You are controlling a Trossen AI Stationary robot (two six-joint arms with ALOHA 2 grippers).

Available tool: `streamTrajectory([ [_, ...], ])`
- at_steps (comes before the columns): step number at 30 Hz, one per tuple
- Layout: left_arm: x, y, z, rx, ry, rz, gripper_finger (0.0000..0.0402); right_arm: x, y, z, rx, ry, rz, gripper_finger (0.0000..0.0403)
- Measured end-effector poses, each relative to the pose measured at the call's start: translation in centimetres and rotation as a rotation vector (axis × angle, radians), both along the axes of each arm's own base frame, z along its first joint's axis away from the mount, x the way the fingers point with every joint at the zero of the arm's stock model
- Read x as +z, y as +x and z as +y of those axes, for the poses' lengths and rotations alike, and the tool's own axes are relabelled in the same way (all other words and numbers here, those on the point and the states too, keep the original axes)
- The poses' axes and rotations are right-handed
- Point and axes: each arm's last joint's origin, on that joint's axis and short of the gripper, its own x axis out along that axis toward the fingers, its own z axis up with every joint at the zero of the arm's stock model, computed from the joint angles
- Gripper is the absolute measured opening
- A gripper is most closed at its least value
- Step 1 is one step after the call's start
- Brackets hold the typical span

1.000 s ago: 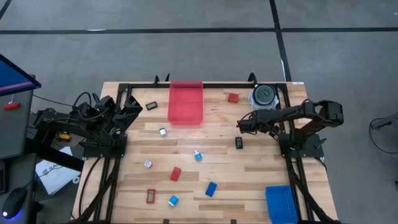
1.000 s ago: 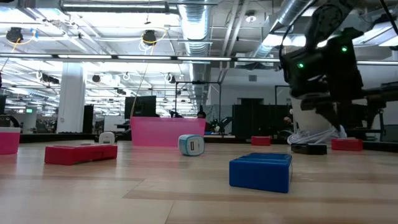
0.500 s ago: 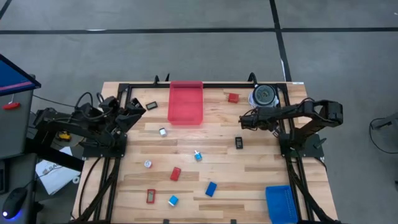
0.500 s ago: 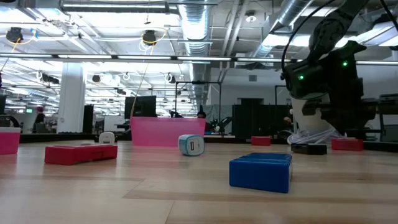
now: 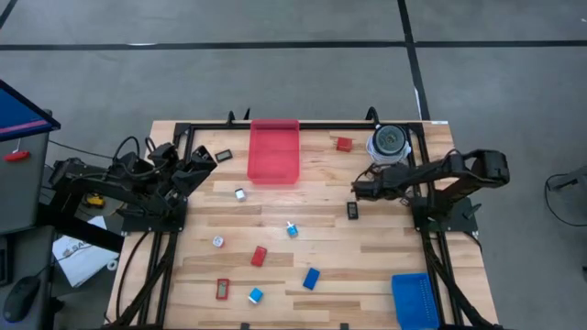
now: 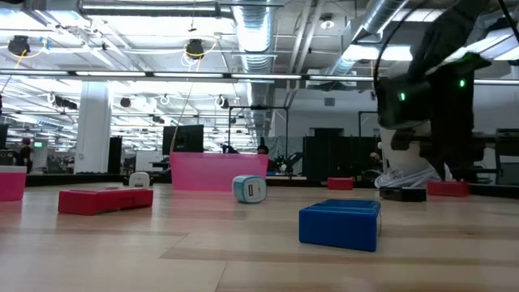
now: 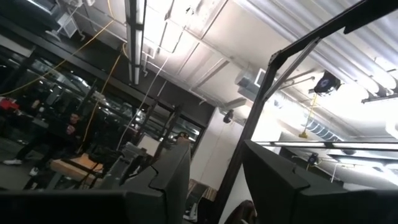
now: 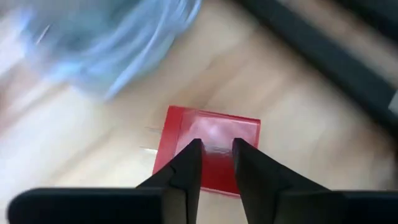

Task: Pick & Place Office items
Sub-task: Put the bottom red charger adapter into the red bin

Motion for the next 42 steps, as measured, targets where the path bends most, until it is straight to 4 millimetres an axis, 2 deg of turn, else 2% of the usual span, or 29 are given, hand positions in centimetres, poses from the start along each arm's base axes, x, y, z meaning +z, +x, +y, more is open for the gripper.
streamTrajectory([
  [7, 0.0, 0.0, 0.0, 0.016, 0.027, 0.0, 0.0143, 1.8, 4.2, 4.5, 0.237, 0.025, -0.24, 0.0081],
  [12, 0.0, 0.0, -0.1, 0.004, 0.052, -0.002, 0.0143, 2.2, 5.4, 7.3, 0.367, -0.095, -0.405, 0.0081],
  [15, 0.0, 0.0, -0.1, -0.012, 0.063, -0.003, 0.0143, 3.3, 5.8, 8.5, 0.401, -0.143, -0.455, 0.0081],
  [17, 0.0, 0.0, -0.2, -0.018, 0.067, -0.004, 0.0143, 4.4, 6.2, 9.4, 0.472, -0.177, -0.445, 0.0081],
  [21, 0.0, 0.0, -0.2, -0.016, 0.069, -0.004, 0.0143, 7.2, 7.6, 11.1, 0.739, -0.227, -0.354, 0.0081],
  [25, 0.0, 0.0, -0.2, -0.027, 0.077, -0.005, 0.0143, 10.1, 9.0, 12.1, 0.989, -0.131, -0.284, 0.0082],
  [28, 0.0, 0.0, -0.2, -0.026, 0.083, -0.005, 0.0143, 11.7, 9.3, 12.1, 1.179, 0.106, -0.213, 0.0082],
  [30, 0.0, 0.0, -0.2, -0.017, 0.095, -0.006, 0.0143, 12.5, 9.1, 11.6, 1.201, 0.29, -0.189, 0.0081],
  [32, 0.0, 0.0, -0.2, -0.015, 0.098, -0.006, 0.0143, 13.4, 8.4, 11.0, 1.162, 0.387, -0.172, 0.0081],
  [38, 0.0, 0.0, -0.3, -0.026, 0.119, -0.009, 0.0143, 16.6, 5.6, 8.1, 1.115, 0.359, -0.175, 0.0081],
  [42, 0.0, 0.0, -0.3, -0.01, 0.153, -0.013, 0.0143, 18.1, 4.1, 6.8, 1.073, 0.323, -0.244, 0.0082],
])
